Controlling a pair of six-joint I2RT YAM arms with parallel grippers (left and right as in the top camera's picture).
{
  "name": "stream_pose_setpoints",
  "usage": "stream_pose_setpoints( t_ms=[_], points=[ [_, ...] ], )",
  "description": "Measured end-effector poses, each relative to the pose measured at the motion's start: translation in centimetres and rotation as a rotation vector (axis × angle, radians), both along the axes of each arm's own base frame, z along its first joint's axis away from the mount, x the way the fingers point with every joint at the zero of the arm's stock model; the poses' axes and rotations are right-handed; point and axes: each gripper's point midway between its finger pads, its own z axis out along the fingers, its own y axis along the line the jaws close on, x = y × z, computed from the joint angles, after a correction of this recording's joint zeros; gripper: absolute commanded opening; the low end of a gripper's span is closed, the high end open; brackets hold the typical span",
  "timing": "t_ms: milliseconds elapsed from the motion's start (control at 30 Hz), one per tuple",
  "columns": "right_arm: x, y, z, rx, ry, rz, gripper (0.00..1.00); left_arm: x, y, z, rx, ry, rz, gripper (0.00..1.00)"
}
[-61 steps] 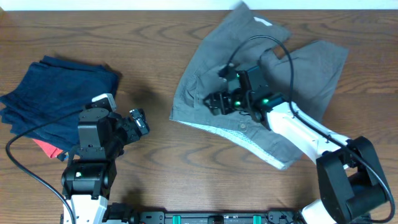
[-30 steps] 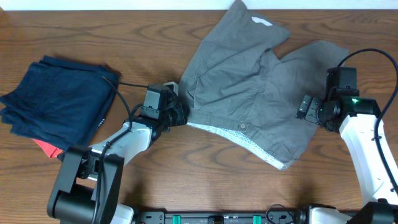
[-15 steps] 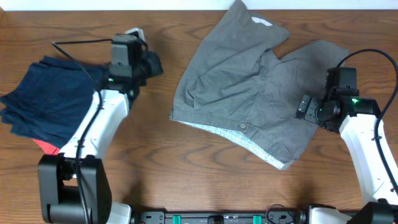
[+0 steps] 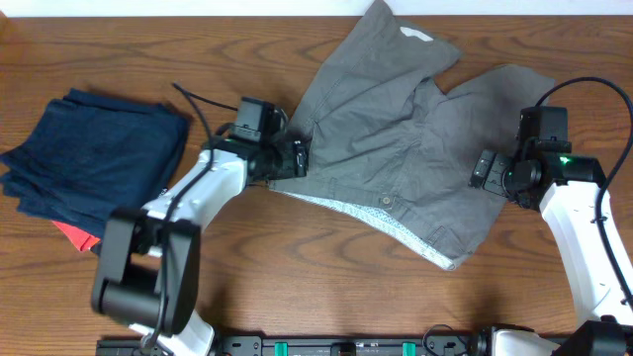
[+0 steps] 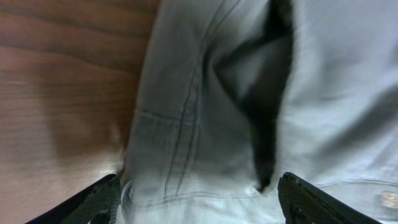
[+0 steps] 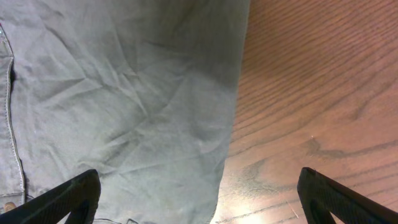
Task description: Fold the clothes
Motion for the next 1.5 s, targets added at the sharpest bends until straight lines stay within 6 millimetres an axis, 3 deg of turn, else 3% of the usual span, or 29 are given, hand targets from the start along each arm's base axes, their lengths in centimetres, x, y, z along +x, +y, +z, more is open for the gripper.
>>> stream_pose_setpoints(
  t_ms=[33,67,100,133,167,367,467,500,600,700,767,833,967,1100,1200,1367,1500],
  points=[
    [0.0,0.0,0.0,0.000,0.000,0.000,0.99,0.0,0.0,-0.6,0.006,0.006,-0.005,0.66],
    [0.0,0.0,0.0,0.000,0.001,0.000,0.99,0.3,0.0,-1.3,0.012,0.006,-0.004,0.50],
    [0.0,0.0,0.0,0.000,0.001,0.000,0.99,0.6,0.0,-1.7,0.015,-0.002,-0.005,0.34],
    [0.0,0.0,0.0,0.000,0.002,0.000,0.99,1.2,-0.1,-1.5,0.014,-0.029,-0.005,0.12],
    [-0.1,0.0,0.0,0.000,0.003,0.000,0.99,1.7,-0.1,-1.4,0.013,-0.049,-0.004,0.06],
    [-0.1,0.0,0.0,0.000,0.005,0.000,0.99,5.1,0.5,0.6,0.017,-0.170,0.028,0.06],
    [-0.1,0.0,0.0,0.000,0.004,0.000,0.99,9.0,2.3,4.2,0.024,-0.263,0.093,0.06],
    [-0.1,0.0,0.0,0.000,0.003,0.000,0.99,10.4,3.1,5.8,0.022,-0.302,0.119,0.13],
    [0.0,0.0,0.0,0.000,0.002,0.000,0.99,14.1,6.5,10.9,0.029,-0.397,0.205,0.93],
    [0.0,0.0,0.0,0.000,0.001,0.000,0.99,14.9,9.9,13.7,0.042,-0.409,0.278,0.98],
    [0.0,0.0,0.0,0.000,-0.002,0.000,0.99,13.6,11.0,13.4,0.043,-0.337,0.292,0.98],
    [0.1,0.0,0.0,0.000,-0.003,0.000,0.99,10.9,10.7,11.5,0.039,-0.198,0.276,0.98],
    [0.1,0.0,0.0,0.000,-0.003,0.000,0.99,2.9,8.1,7.9,0.021,0.158,0.203,0.98],
    [0.1,0.0,0.0,0.000,-0.005,0.000,0.99,-2.8,5.3,7.2,0.011,0.379,0.128,0.98],
    [0.1,0.0,0.0,0.000,-0.006,0.000,0.99,-5.0,2.8,6.4,0.011,0.445,0.082,0.98],
    [0.1,0.0,0.0,0.000,-0.004,0.000,0.99,-6.5,-1.9,4.0,-0.004,0.436,0.045,0.98],
    [0.0,0.0,0.0,0.000,0.001,0.000,0.99,-8.1,-4.4,1.7,-0.015,0.450,0.067,0.99]
  ],
)
